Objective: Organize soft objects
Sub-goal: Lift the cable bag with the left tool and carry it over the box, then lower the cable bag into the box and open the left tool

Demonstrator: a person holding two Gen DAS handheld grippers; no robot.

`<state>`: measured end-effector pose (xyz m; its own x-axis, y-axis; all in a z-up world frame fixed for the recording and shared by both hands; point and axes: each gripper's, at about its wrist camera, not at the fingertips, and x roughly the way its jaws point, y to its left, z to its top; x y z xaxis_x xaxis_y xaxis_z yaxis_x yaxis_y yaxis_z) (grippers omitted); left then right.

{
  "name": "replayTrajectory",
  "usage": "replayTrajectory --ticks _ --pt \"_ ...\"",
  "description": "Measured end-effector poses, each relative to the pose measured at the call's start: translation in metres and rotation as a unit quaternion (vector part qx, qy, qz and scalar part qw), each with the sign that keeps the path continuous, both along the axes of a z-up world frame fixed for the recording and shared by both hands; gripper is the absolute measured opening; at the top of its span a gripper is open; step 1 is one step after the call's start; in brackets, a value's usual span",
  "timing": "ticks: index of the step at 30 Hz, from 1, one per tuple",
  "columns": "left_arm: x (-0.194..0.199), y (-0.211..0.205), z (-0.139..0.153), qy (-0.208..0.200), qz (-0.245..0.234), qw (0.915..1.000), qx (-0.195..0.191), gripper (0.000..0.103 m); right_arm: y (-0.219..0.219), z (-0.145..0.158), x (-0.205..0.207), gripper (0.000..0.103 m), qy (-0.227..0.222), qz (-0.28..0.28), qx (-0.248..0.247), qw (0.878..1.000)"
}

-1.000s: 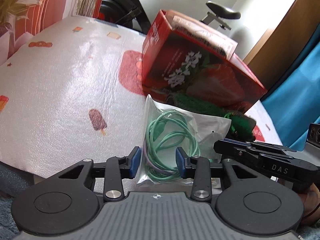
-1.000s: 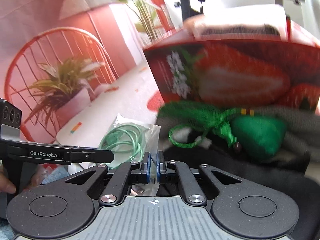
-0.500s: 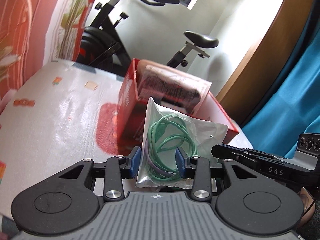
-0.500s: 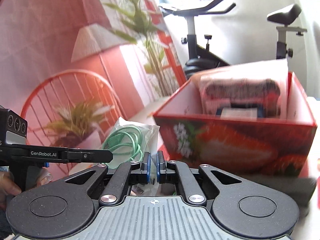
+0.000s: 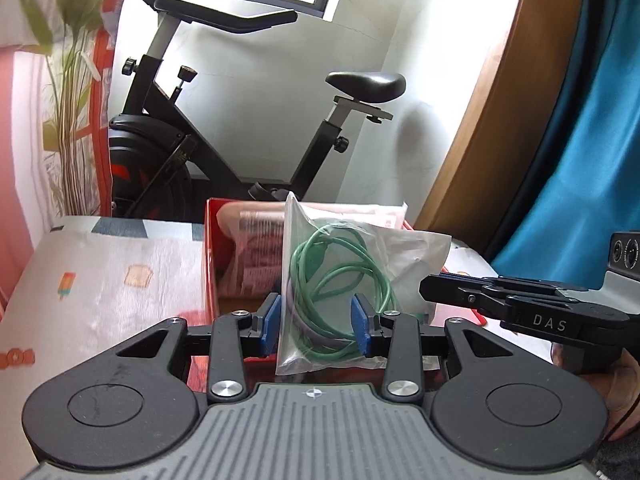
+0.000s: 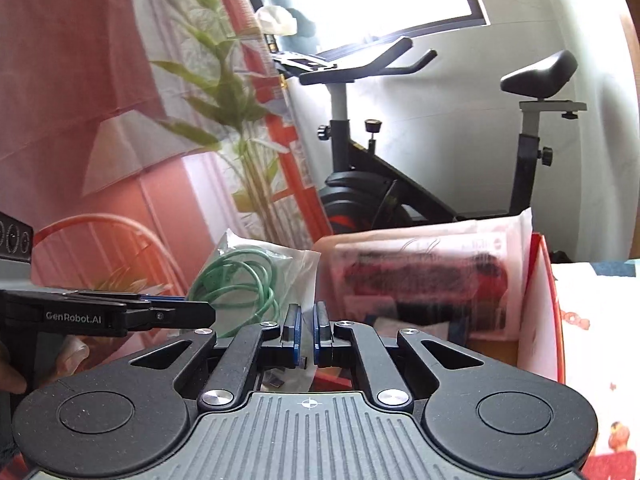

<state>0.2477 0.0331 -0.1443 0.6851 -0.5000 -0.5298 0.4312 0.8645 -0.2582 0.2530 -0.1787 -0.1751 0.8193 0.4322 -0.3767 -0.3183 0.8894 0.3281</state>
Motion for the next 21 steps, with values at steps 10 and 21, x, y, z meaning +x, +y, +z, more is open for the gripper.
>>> replayTrajectory --ticks 10,21 --pt "0.066 -0.036 -0.016 0.027 0.032 0.9990 0.018 0.040 -0.004 -0.022 0.062 0.006 -0.003 -0.027 -0.059 0.998" --pt "0.095 -0.054 -0.055 0.080 0.031 0.9910 0.102 0.040 -0.006 -0.078 0.086 0.006 0.065 -0.022 -0.049 0.996"
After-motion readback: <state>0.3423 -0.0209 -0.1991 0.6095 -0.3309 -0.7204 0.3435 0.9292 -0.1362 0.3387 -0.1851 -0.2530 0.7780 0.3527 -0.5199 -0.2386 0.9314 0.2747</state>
